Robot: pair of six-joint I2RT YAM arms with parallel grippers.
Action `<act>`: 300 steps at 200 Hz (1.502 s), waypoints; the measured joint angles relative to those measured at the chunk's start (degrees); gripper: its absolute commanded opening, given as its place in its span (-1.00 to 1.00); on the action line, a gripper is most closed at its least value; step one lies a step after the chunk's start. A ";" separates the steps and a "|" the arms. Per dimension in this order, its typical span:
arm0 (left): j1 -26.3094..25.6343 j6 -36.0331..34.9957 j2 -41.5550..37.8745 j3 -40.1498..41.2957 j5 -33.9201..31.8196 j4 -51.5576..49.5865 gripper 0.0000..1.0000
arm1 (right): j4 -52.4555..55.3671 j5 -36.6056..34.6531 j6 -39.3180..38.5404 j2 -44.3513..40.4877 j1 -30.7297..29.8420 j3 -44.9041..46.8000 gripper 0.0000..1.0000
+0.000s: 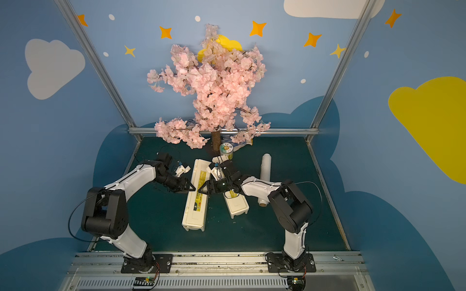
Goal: Put plastic wrap rolls into dispensers
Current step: Close the lid on the plastic wrap cutting box.
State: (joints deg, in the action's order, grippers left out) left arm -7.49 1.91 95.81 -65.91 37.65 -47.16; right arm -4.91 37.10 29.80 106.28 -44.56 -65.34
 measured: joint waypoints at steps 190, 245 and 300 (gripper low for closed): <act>0.96 1.07 2.56 0.76 -1.29 -0.24 -0.06 | 2.64 0.66 -0.22 -0.81 -1.77 -0.37 0.34; 3.76 -0.31 4.70 0.83 4.28 -0.57 -0.22 | 3.06 0.26 -0.24 -0.87 -2.21 -0.37 0.36; 7.17 -0.57 7.45 0.94 9.31 -0.72 -0.23 | 2.45 1.51 -0.26 -0.87 -2.78 -0.39 0.37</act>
State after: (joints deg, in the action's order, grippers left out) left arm -0.32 1.34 103.26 -64.97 46.96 -47.88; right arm -2.46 38.61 29.54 105.41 -47.33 -65.73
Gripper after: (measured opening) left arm 0.441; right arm 0.681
